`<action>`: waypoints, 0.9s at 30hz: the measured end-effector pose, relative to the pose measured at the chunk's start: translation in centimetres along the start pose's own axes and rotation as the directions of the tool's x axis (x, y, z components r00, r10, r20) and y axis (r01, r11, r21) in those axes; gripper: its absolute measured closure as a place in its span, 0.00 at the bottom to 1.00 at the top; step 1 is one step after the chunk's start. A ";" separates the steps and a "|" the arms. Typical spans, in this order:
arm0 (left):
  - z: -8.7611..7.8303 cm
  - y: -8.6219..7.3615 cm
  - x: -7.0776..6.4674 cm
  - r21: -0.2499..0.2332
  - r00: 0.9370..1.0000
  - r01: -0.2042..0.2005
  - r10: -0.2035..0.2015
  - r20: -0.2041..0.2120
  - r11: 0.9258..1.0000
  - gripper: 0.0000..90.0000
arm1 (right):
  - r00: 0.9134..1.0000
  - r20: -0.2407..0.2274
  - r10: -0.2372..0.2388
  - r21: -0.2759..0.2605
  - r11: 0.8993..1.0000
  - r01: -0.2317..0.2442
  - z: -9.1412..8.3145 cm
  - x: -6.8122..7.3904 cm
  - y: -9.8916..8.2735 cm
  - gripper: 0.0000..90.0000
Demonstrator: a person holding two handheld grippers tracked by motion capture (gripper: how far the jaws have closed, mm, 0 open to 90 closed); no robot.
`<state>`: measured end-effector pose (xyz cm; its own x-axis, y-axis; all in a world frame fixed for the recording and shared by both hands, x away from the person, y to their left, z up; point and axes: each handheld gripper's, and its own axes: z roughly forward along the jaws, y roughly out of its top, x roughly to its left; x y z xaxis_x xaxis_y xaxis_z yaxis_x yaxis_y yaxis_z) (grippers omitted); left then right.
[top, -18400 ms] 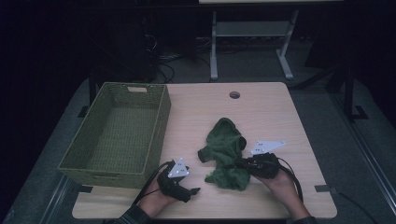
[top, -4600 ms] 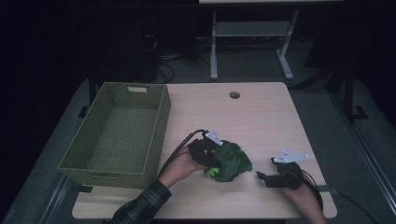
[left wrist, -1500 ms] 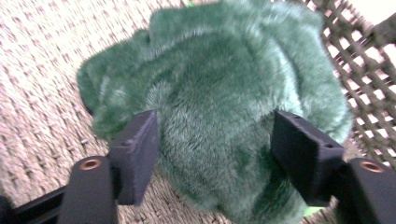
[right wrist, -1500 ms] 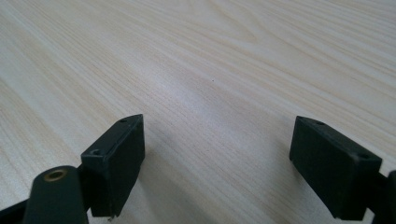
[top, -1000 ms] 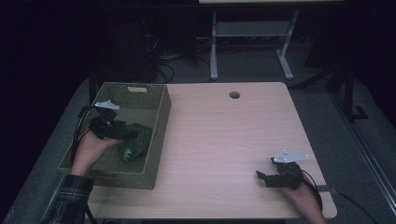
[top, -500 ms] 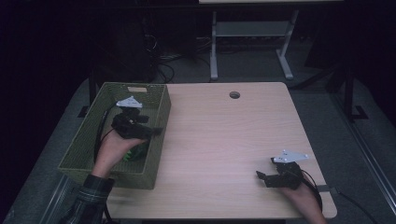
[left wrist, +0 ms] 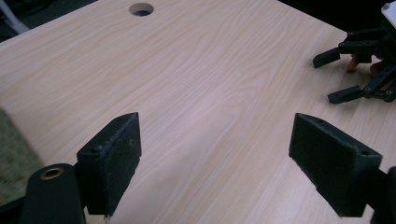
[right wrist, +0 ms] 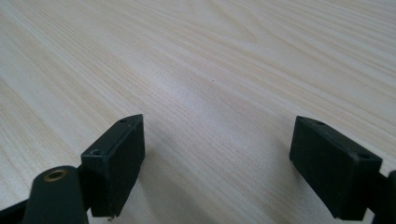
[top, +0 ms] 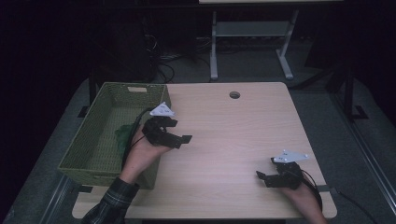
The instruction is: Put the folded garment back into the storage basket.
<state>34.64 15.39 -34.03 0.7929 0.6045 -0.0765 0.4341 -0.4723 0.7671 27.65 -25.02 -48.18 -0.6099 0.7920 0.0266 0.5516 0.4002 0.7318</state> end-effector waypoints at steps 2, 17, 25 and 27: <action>0.8 -0.1 -0.6 -0.004 1.000 -0.005 0.005 0.008 1.000 0.17 | 1.000 -0.001 0.000 0.001 1.000 0.000 0.0 0.0 0.0 0.20; 6.1 -3.2 -3.7 0.026 0.998 -0.059 0.059 -0.001 0.998 0.15 | 1.000 -0.002 0.001 0.004 1.000 -0.001 0.0 0.0 0.0 0.19; 8.4 -5.5 -4.3 0.012 0.997 -0.072 0.072 -0.027 0.997 0.15 | 1.000 -0.001 0.001 0.004 1.000 -0.001 0.0 0.0 0.0 0.19; 9.1 -6.1 -4.3 0.032 0.998 -0.065 0.066 -0.015 0.997 0.15 | 1.000 -0.001 0.001 0.004 1.000 -0.001 0.0 0.0 0.0 0.19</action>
<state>32.47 9.81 -44.12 0.8134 0.5815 -0.0164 0.3949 -0.5314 0.7494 27.64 -24.99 -48.18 -0.6102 0.7918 0.0278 0.5542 0.4015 0.7292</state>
